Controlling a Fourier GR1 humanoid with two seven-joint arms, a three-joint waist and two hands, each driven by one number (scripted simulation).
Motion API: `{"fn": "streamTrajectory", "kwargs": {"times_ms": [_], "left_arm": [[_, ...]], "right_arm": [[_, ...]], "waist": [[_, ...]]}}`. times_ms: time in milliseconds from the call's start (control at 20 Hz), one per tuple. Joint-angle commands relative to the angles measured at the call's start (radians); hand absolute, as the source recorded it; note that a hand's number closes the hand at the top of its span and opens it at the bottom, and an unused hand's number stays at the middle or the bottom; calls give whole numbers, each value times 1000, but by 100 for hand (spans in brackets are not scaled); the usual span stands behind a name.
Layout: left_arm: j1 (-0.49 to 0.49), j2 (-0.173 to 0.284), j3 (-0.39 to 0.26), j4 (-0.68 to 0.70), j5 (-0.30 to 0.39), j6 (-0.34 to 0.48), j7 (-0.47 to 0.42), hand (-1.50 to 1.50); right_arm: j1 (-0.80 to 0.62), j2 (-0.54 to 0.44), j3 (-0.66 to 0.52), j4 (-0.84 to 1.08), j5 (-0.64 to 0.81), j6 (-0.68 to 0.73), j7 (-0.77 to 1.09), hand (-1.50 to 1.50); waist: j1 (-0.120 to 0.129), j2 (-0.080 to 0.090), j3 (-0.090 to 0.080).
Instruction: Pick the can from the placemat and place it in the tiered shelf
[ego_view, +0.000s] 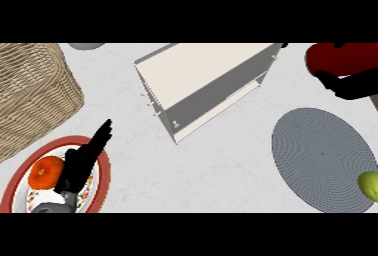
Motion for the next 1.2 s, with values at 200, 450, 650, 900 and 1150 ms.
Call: {"fn": "streamTrajectory", "kwargs": {"times_ms": [200,450,650,900,1150], "left_arm": [[-23,-22,6,-27,-13,0,38,0],[-11,8,26,-8,-5,-44,5,0],[-18,-51,-25,-23,-46,-3,38,0],[-25,-31,11,-6,-39,-19,4,0],[-27,-27,15,-8,-38,-33,17,0]], "right_arm": [[-325,120,23,331,127,-44,24,150],[-406,218,91,546,237,-134,-94,150],[-534,255,88,773,282,-162,-184,150],[-619,317,86,966,316,-173,-256,150],[-688,386,84,1131,345,-189,-285,150]], "waist": [[11,3,0],[18,6,0],[32,12,0],[30,12,0],[35,15,0]]}}
